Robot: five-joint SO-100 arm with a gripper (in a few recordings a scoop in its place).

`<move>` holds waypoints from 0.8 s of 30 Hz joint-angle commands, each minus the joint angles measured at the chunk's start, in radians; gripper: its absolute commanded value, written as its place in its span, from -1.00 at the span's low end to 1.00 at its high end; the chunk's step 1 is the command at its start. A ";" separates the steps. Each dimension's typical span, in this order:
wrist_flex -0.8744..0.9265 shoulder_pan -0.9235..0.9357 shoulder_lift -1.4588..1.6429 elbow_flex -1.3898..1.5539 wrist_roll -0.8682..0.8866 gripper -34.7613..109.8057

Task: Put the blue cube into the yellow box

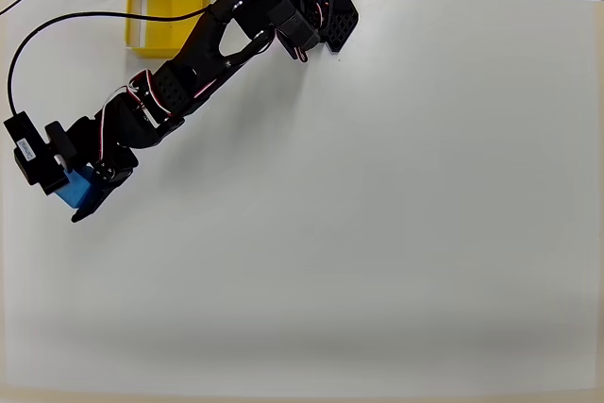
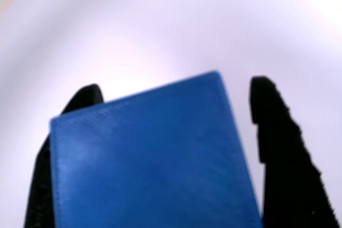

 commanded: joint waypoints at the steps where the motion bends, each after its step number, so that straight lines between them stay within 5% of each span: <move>1: 0.040 0.163 0.270 -0.071 0.003 -0.26; 13: 0.080 0.531 0.649 0.334 -0.005 -0.26; 24: 0.279 0.638 0.822 0.512 0.008 -0.25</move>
